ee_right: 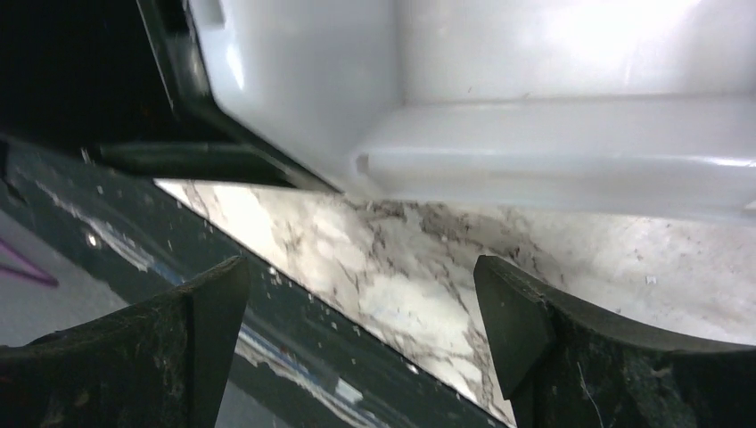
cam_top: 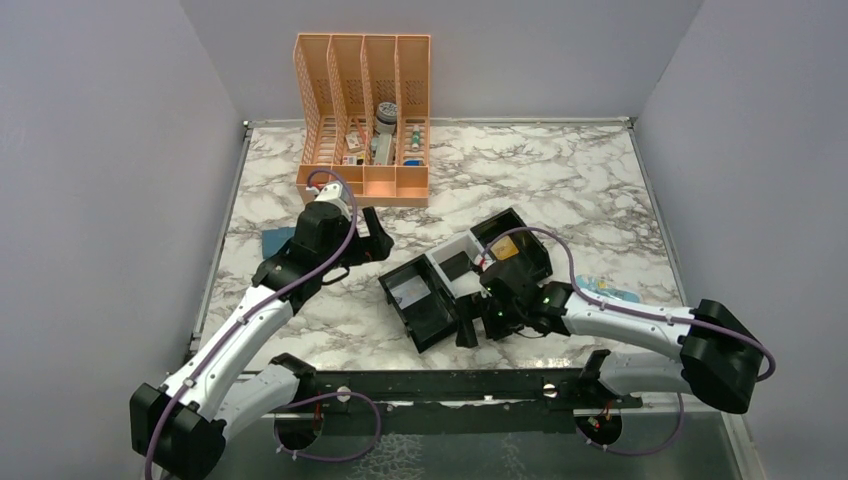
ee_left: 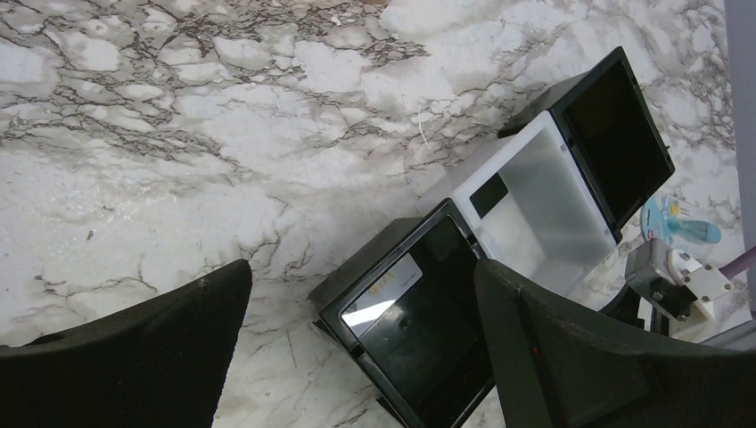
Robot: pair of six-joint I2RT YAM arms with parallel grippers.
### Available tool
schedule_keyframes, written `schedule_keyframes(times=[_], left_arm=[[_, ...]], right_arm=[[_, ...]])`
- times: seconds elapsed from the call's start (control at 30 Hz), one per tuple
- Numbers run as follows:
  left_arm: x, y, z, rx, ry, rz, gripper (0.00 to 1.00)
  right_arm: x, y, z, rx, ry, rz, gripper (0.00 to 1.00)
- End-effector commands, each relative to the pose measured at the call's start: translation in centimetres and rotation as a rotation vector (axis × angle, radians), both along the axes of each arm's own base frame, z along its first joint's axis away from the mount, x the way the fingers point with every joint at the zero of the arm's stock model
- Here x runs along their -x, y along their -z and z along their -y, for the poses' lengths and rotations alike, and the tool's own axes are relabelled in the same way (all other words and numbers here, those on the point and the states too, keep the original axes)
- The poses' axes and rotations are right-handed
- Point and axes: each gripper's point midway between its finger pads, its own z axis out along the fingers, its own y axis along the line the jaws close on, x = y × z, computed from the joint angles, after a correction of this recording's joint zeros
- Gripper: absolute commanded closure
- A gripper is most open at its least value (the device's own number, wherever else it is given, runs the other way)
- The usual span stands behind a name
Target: Take the credit cards out of the card holder
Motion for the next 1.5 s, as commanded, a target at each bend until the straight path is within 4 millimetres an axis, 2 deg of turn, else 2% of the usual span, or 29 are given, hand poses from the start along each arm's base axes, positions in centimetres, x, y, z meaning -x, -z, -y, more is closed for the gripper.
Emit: schedule_keyframes(times=[0.0,0.13,0.33,0.6,0.87,1.03,1.17,1.37,1.47], left_arm=[[0.1,0.5,-0.5,-0.007,-0.029,-0.006,0.01],[0.4,1.7,-0.3,-0.011,-0.026,-0.054,0.01],[0.4,2.2,-0.5,-0.012,-0.043,-0.068,0.01],[0.6,3.5,-0.8,-0.018,-0.071,-0.102,0.01],[0.3,4.0,-1.9,-0.063,-0.120,-0.095,0.01],[-0.9,4.1,-3.8,-0.146,-0.195,-0.111,0.01],[-2.5,4.0,-6.4,-0.145,-0.283,-0.135,0.01],[-4.7,3.8,-12.5,-0.175,-0.484,-0.147,0.01],[-5.7,4.6,-15.2,-0.172,-0.582,-0.191,0.01]], right_arm=[[-3.6,-0.7,-2.4,-0.110,0.186,0.100,0.01],[-4.1,-0.1,-3.3,-0.123,0.198,0.099,0.00],[-4.6,-0.3,-6.0,-0.183,0.134,0.085,0.00],[-6.0,-0.8,-9.5,-0.251,0.134,0.061,0.01],[-9.8,-0.9,-11.8,-0.203,0.154,0.151,0.01],[-12.5,-0.9,-11.9,-0.157,0.200,0.213,0.01],[-13.8,-0.6,-11.8,-0.134,0.206,0.220,0.01],[-13.9,-0.8,-11.4,-0.130,0.183,0.231,0.01],[-12.8,-1.6,-11.9,-0.162,0.071,0.234,0.01]])
